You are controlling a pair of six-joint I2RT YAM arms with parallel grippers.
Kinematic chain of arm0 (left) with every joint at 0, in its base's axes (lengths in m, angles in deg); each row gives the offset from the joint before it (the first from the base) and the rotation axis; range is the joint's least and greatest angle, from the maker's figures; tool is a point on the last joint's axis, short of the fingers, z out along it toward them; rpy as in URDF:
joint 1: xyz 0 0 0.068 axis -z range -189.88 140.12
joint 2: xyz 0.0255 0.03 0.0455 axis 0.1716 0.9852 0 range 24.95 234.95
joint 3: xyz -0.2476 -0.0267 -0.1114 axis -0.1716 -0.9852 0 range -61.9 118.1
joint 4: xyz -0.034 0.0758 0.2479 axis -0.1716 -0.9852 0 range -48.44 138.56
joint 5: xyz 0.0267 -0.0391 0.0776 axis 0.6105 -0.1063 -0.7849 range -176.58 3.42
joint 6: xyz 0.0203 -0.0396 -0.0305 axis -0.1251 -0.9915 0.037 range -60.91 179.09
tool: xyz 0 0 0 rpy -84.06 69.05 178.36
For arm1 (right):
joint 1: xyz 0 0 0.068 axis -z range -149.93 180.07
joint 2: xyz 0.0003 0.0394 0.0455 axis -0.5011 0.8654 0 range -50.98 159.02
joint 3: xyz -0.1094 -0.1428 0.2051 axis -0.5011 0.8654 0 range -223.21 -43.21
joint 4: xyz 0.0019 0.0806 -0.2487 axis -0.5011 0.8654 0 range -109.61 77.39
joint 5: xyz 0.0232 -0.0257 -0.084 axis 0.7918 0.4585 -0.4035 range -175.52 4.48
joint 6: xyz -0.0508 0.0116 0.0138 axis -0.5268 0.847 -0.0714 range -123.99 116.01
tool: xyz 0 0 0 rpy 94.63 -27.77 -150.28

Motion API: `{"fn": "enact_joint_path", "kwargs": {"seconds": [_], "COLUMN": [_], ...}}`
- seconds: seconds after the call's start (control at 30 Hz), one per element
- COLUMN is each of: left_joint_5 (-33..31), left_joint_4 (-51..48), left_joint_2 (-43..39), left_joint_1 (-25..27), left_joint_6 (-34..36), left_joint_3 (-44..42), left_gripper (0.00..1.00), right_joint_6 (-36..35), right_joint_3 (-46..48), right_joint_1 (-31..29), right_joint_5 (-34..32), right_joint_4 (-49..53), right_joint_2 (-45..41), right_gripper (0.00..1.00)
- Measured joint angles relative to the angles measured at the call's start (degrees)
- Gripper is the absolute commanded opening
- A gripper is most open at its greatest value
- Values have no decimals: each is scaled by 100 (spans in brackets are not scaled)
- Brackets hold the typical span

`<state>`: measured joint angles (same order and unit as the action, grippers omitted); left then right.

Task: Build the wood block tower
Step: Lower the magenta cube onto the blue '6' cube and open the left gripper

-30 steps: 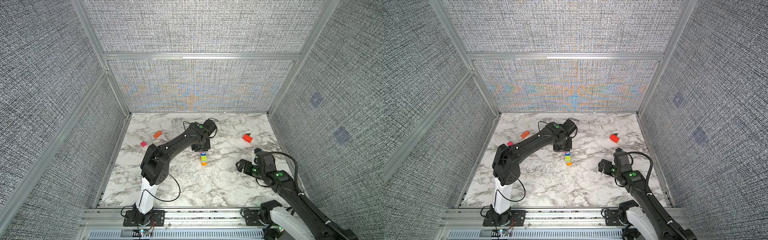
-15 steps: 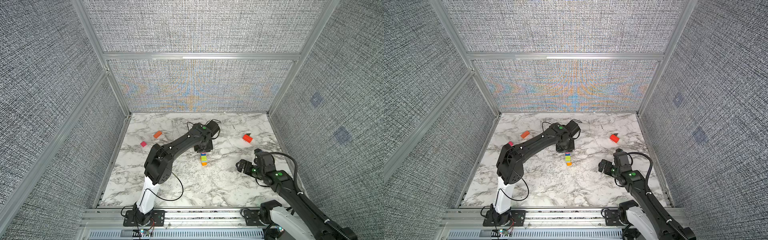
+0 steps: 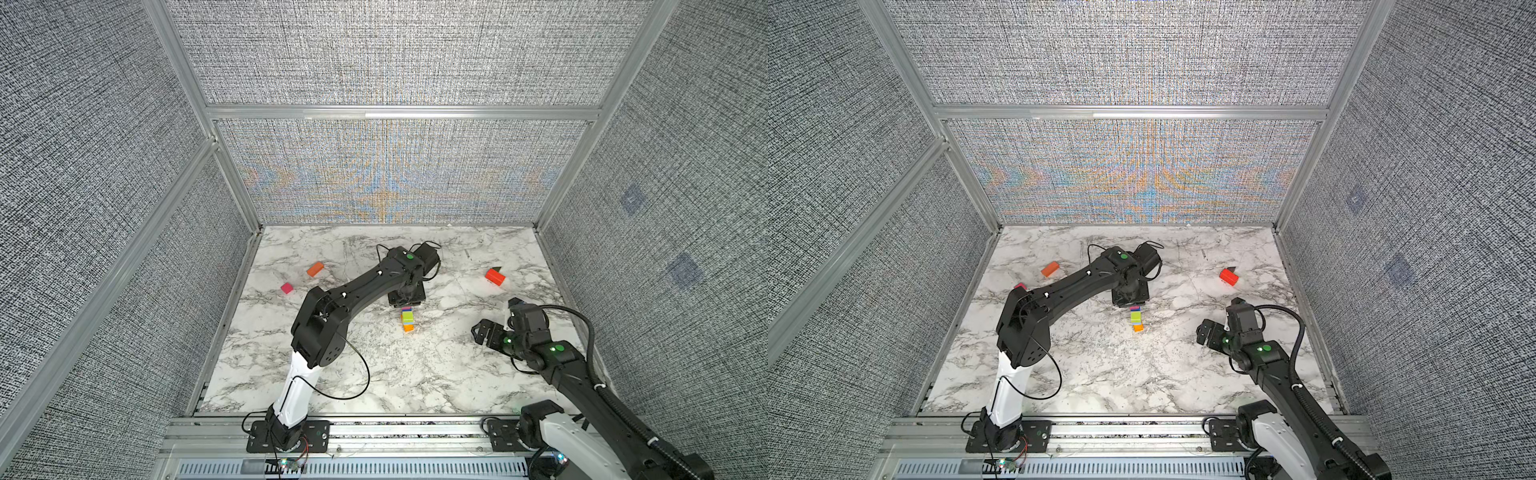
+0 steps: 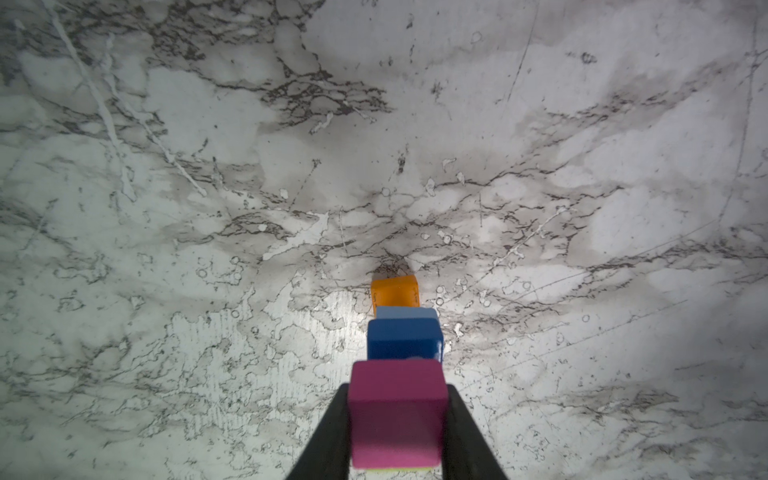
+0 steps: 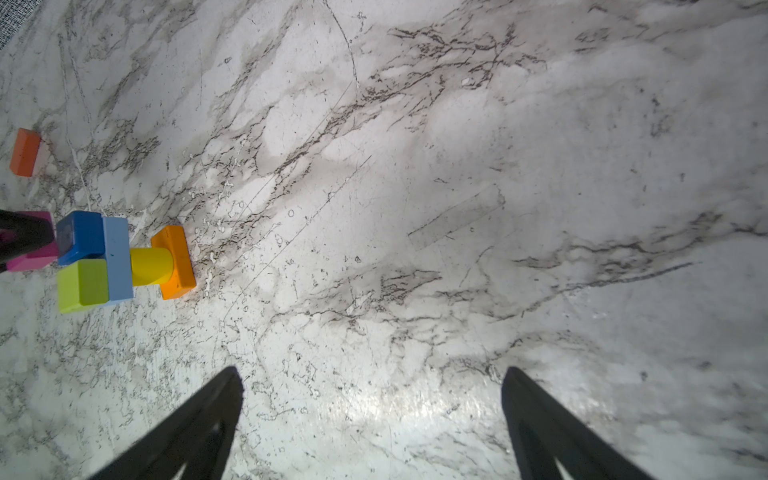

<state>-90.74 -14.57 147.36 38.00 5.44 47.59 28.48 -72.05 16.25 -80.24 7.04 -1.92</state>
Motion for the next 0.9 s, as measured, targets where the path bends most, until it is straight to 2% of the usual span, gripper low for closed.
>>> {"fn": "enact_joint_path", "kwargs": {"seconds": [0.9], "left_joint_5": [-33], "left_joint_4": [-129], "left_joint_2": [173], "left_joint_1": [0], "left_joint_6": [-61], "left_joint_3": [275], "left_gripper": [34], "right_joint_6": [-2], "right_joint_3": [52], "right_joint_1": [0], "right_joint_5": [85], "right_joint_4": [-35], "right_joint_2": [13], "right_gripper": [99]}}
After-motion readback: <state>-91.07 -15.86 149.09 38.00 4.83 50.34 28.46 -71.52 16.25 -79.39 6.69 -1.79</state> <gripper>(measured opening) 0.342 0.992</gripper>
